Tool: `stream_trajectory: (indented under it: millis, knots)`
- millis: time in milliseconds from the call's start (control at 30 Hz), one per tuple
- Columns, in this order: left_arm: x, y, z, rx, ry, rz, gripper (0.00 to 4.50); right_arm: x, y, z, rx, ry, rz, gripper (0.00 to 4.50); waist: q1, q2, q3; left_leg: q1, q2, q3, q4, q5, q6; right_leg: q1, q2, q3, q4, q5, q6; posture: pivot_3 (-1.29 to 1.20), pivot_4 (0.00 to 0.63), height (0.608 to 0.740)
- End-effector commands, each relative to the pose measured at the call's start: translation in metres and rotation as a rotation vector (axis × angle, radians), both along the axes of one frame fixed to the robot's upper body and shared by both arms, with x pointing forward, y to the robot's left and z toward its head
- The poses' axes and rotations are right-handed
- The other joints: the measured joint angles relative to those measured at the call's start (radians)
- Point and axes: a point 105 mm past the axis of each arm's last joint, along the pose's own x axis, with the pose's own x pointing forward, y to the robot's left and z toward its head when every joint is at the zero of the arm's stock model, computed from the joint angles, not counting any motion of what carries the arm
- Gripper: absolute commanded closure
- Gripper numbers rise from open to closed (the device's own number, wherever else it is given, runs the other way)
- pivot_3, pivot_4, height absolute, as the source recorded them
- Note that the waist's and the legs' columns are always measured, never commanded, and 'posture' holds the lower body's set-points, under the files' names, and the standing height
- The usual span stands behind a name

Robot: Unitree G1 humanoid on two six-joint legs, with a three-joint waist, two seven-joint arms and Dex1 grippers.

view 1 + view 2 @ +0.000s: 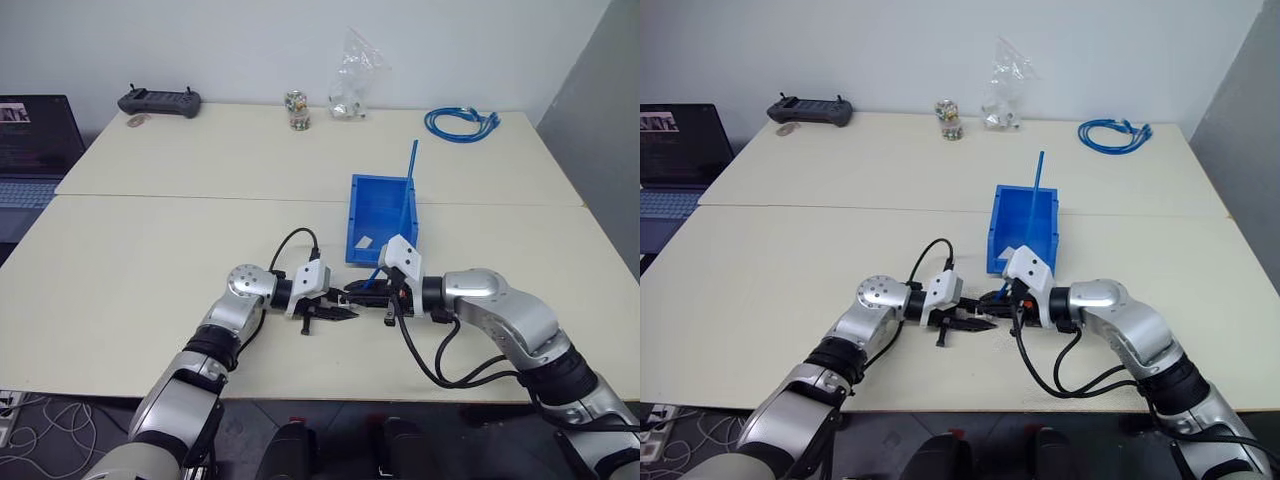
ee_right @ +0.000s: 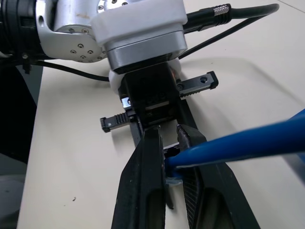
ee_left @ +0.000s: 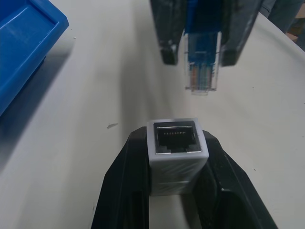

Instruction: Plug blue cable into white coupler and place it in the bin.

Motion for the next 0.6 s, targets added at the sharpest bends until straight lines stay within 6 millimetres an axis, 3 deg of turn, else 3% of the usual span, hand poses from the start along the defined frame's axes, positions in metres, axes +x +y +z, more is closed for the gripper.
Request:
stream_trajectory:
  millis: [33, 333, 600]
  knots:
    - [-0.007, 0.001, -0.004, 0.017, 0.02, -0.018, 3.67, 0.001, 0.009, 0.01, 0.016, -0.054, 0.052, 4.13, 0.0, 0.0, 0.0, 0.0, 0.0, 0.0, 0.0, 0.0, 0.0, 0.0, 0.0, 0.0, 0.0, 0.0, 0.0, 0.0, 0.15, 0.74]
    - [-0.006, 0.003, -0.001, 0.02, 0.028, -0.002, 3.67, 0.001, 0.025, 0.012, 0.04, -0.035, 0.11, 4.13, -0.001, 0.0, 0.0, 0.001, 0.0, 0.0, 0.0, 0.0, 0.0, 0.0, 0.0, 0.0, 0.001, 0.0, 0.0, 0.0, 0.15, 0.74]
    - [-0.005, 0.004, -0.001, 0.024, 0.021, 0.003, 3.67, 0.004, 0.023, -0.002, -0.005, -0.037, 0.121, 4.13, -0.001, 0.0, 0.0, 0.001, 0.0, 0.0, 0.0, 0.0, 0.0, 0.0, 0.0, 0.0, 0.002, 0.0, 0.0, 0.0, 0.15, 0.74]
